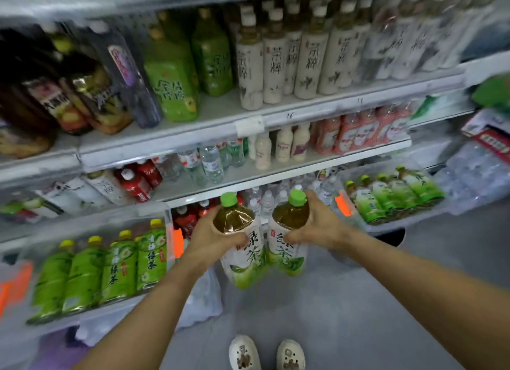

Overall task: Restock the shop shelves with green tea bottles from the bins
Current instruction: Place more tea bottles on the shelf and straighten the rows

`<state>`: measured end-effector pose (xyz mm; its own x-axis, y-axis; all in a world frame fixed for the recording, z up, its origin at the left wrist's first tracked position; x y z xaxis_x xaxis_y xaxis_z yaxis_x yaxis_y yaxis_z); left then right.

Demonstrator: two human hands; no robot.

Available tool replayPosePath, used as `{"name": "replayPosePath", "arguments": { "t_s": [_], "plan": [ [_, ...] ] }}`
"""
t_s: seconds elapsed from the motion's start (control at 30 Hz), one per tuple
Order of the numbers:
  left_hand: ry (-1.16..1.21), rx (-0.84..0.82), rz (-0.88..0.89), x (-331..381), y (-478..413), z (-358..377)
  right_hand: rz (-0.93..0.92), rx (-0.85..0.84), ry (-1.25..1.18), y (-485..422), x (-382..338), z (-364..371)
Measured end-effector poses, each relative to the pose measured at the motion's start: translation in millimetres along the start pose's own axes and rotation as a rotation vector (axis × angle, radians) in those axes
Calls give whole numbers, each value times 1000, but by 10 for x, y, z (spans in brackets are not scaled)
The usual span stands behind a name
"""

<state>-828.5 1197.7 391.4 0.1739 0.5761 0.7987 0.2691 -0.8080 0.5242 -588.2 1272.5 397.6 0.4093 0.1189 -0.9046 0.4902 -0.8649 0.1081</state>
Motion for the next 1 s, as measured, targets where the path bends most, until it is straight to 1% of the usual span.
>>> {"name": "replayPosePath", "arguments": {
  "t_s": [0.17,0.27,0.47,0.57,0.7,0.87,1.0],
  "plan": [
    [57,60,74,495,393,-293,-98,49,37,129,-728,-190],
    [115,61,123,756,584,-450,-160,86,-8,161,-1090,-331],
    [333,18,169,1231,976,-686,-281,77,-154,187,-1793,-574],
    [366,42,173,1472,1114,-779,-341,63,-222,158,-2094,-671],
    [457,8,188,1792,1262,-907,-389,45,-229,38,-2388,-775],
    [486,9,276,2138,1380,-1070,-457,55,-283,-69,-2727,-894],
    [477,53,371,2444,1464,-1246,-535,52,-285,-145,-3058,-1003]
  ]
}}
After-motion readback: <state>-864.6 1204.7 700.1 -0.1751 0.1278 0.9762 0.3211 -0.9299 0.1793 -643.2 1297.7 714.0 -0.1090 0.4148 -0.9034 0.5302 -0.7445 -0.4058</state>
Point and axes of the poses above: each hand's wrist, its own y-axis away from the middle knuckle, its own z-axis out of the palm, x = y × z, the point moved 3 cm from there along -y, towards the middle knuckle, and after that the axes turned 15 degrees about -z, right-handed, at the moved point
